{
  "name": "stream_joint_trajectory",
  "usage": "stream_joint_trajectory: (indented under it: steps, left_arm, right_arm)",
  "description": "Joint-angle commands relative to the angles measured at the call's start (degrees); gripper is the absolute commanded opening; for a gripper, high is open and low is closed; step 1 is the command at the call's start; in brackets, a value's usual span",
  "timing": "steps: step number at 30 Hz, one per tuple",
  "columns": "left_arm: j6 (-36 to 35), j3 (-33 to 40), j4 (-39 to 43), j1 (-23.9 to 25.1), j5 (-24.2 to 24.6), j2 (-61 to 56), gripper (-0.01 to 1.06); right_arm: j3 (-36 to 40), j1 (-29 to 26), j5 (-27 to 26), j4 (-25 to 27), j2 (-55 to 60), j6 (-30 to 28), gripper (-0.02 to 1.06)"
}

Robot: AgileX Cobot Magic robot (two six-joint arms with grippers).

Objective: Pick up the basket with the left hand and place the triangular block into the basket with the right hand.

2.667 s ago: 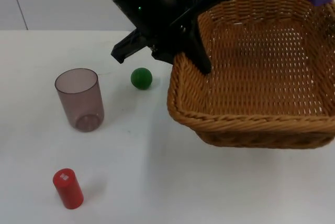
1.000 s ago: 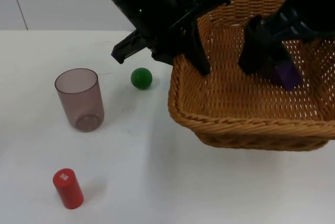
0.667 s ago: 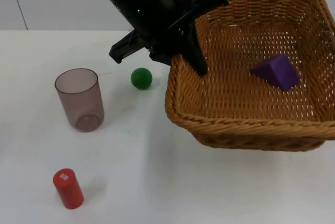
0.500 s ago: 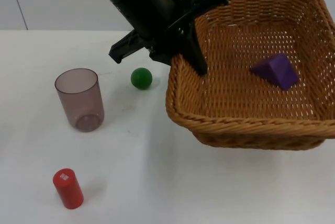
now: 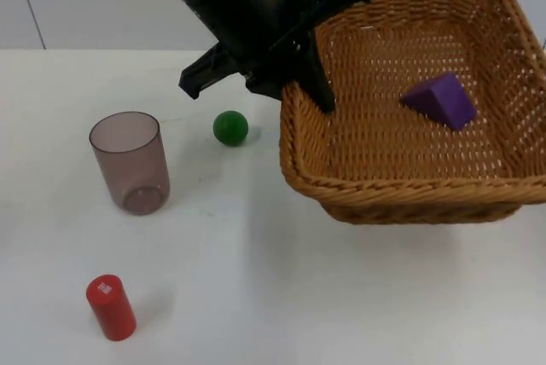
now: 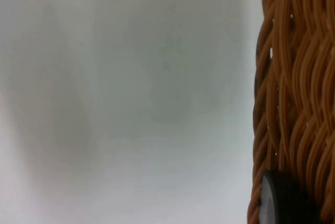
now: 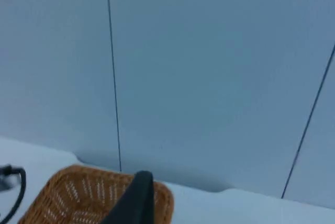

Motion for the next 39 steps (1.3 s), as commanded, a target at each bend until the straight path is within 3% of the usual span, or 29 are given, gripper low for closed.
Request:
stream_joint_trajectory:
  steps: [1,5,11,18,29,39]
  left_arm:
    - [-0.6,-0.3,0.4,-0.3,-1.3,1.0,0.0]
    - [2.0,-0.3,0.5,-0.3,-3.4,4.1,0.0]
    - [4.5,-0.2,0.1,0.0,-7.4,7.6,0.0]
    - [12.4,-0.3,-6.2,2.1,-4.9,14.2,0.0]
    - [13.9,-0.4,-7.6,3.5,-8.1,15.3,0.0]
    - [18.5,-0.6,-14.8,7.9,-3.0,17.0,0.0]
  right_arm:
    - [-0.1,-0.3,1.0,-0.9,-0.9,0.5,1.05]
    - [-0.1,-0.3,5.2,-2.9,-1.4,0.5,1.05]
    - [-0.1,-0.3,6.5,-3.1,-1.4,0.5,1.05]
    - [-0.1,-0.3,7.6,-3.1,-1.4,0.5,1.05]
    - [-0.1,-0.3,8.4,-2.9,-1.4,0.5,1.05]
    - [-0.1,-0.3,8.7,-2.9,-1.4,0.6,1.05]
